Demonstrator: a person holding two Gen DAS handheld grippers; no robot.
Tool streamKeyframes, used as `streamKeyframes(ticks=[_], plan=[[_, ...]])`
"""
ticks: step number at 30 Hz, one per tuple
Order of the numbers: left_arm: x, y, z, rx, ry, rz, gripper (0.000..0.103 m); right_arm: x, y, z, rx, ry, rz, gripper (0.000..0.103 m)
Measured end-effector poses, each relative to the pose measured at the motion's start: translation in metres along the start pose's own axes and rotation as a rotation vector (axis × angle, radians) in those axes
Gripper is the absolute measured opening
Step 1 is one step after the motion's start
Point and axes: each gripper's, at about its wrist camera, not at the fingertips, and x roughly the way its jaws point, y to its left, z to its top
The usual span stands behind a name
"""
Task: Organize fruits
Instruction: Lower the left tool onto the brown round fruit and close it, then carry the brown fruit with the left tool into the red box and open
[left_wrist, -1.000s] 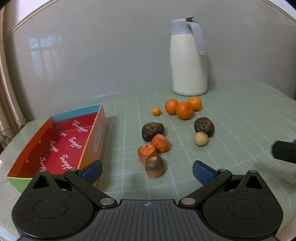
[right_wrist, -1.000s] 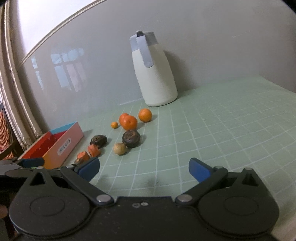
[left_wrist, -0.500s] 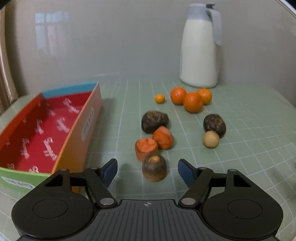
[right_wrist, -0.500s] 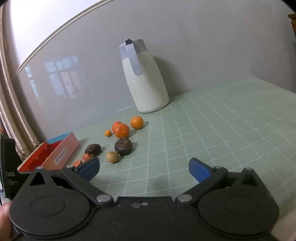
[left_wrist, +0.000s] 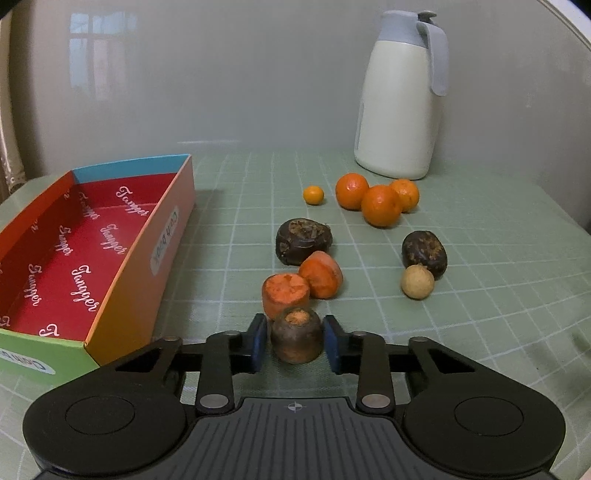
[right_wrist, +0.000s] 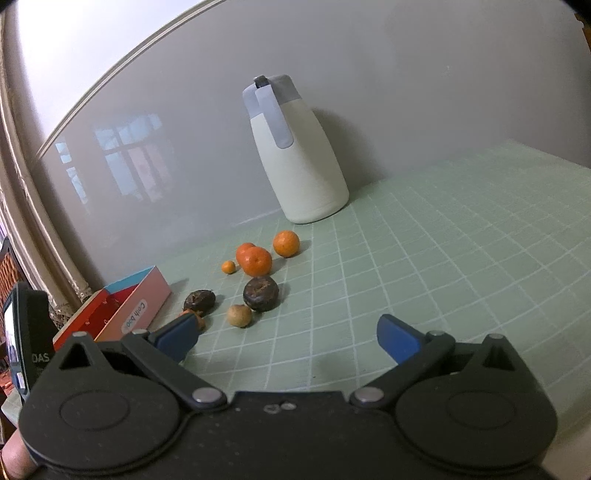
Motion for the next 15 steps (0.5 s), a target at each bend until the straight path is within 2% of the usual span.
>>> streamKeyframes(ticks=[15], plan=[[-0.015, 0.006, -0.003, -0.008, -0.029, -0.009, 0.03, 0.006, 0.003, -0.003, -0.016, 0.027, -0.03, 0.103]])
